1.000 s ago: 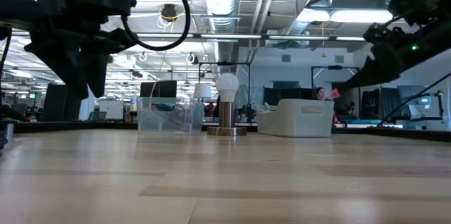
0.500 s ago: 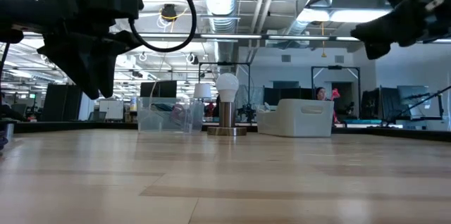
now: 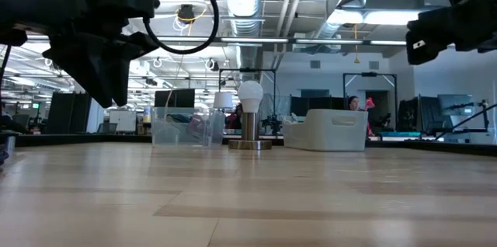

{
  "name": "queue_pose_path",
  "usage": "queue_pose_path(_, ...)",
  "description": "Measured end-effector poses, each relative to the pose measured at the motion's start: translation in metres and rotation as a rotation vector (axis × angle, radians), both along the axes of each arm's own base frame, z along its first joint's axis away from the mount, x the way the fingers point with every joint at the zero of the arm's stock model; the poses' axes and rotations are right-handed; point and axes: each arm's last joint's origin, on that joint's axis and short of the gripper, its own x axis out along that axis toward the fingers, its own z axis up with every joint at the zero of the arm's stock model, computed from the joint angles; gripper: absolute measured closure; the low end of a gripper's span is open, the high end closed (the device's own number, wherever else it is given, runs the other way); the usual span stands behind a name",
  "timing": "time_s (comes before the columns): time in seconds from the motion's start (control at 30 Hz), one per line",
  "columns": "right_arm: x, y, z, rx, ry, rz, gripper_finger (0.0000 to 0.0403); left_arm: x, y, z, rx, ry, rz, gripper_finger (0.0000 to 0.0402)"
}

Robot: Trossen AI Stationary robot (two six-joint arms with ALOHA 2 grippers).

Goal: Pick & Place USB Port
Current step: Put the purple black charger cable into the transparent bin

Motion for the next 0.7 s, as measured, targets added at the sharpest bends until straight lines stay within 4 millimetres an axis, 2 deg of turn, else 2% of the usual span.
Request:
queue_pose_path(0.2,0.0,0.0,-0.001,0.001,0.013,-0.033,0.0327,0.003,-0.005,-0.004,-0.054,0.014,-0.031,0.0304)
queue_pose_path(0.37,0.0,0.0,-0.001,0.001,0.014,-0.036,0.0327,-0.003,-0.029,-0.018,-0.062,0.094,-0.182,0.0304)
queue_pose_path(0.47,0.0,0.0,-0.001,0.001,0.014,-0.036,0.0327,-0.009,-0.042,-0.02,-0.035,0.112,-0.256,0.0304)
queue_pose_path(0.57,0.0,0.0,-0.001,0.001,0.015,-0.038,0.0327,-0.007,-0.047,-0.013,-0.002,0.085,-0.233,0.0304)
queue_pose_path(0.7,0.001,0.0,-0.001,0.001,0.015,-0.04,0.0327,-0.004,-0.049,-0.009,-0.056,0.064,-0.141,0.0304)
